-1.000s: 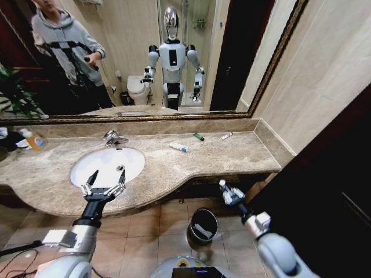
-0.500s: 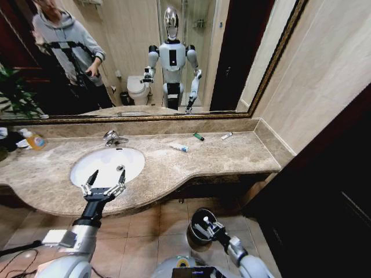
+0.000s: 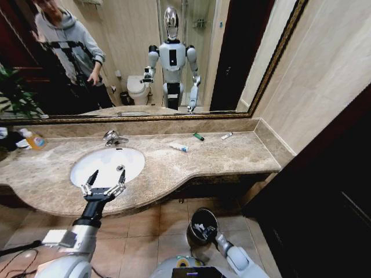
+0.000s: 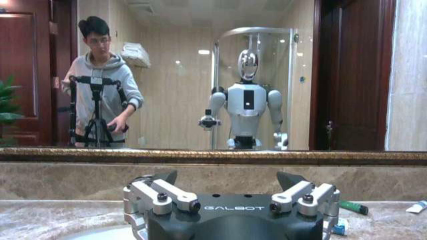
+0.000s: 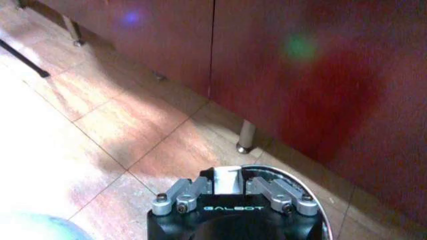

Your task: Pick up the trash from the sink and place it in the trash bin.

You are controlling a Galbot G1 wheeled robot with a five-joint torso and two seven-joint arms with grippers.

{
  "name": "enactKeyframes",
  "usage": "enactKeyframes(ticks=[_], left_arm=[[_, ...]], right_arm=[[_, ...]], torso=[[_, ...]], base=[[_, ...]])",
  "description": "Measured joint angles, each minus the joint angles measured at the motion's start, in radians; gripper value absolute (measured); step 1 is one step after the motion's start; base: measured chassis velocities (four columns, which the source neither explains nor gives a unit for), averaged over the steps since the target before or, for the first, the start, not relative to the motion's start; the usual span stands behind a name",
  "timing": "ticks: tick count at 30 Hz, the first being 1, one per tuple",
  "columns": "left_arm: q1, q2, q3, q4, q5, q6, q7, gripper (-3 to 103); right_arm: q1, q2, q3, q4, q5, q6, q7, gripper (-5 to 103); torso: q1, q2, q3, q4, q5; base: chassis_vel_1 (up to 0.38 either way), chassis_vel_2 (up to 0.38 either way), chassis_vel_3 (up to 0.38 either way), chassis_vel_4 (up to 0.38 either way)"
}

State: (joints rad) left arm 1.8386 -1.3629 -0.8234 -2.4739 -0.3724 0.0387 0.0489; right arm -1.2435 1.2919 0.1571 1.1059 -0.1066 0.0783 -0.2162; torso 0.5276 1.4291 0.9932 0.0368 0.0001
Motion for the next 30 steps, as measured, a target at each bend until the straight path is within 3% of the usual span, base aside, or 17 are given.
enactKeyframes(ticks=[7, 21, 28, 30], left_arm=[[0.000, 0.000, 0.000, 0.000, 0.000, 0.000, 0.000, 100], [0.000, 0.000, 0.000, 0.000, 0.000, 0.000, 0.000, 100], [0.000, 0.000, 0.000, 0.000, 0.000, 0.000, 0.000, 100], [0.000, 0.000, 0.000, 0.000, 0.000, 0.000, 0.000, 100]], right_arm=[[0.157, 0.112, 0.021, -0.239, -0.065, 0.051, -0.013, 21], [0.285, 0.165, 0.073, -0.526, -0.102, 0.104, 0.000, 19], [0.290, 0.159, 0.077, -0.543, -0.087, 0.103, -0.002, 50], [0.288, 0.159, 0.078, -0.543, -0.087, 0.102, -0.001, 50]], torso=[[0.000, 0.000, 0.000, 0.0001, -0.0004], [0.000, 0.000, 0.000, 0.0000, -0.0003], [0.000, 0.000, 0.000, 0.0000, -0.0003], [0.000, 0.000, 0.000, 0.0000, -0.0002]], base=[[0.000, 0.000, 0.000, 0.000], [0.000, 0.000, 0.000, 0.000], [0.000, 0.000, 0.000, 0.000], [0.000, 0.000, 0.000, 0.000]])
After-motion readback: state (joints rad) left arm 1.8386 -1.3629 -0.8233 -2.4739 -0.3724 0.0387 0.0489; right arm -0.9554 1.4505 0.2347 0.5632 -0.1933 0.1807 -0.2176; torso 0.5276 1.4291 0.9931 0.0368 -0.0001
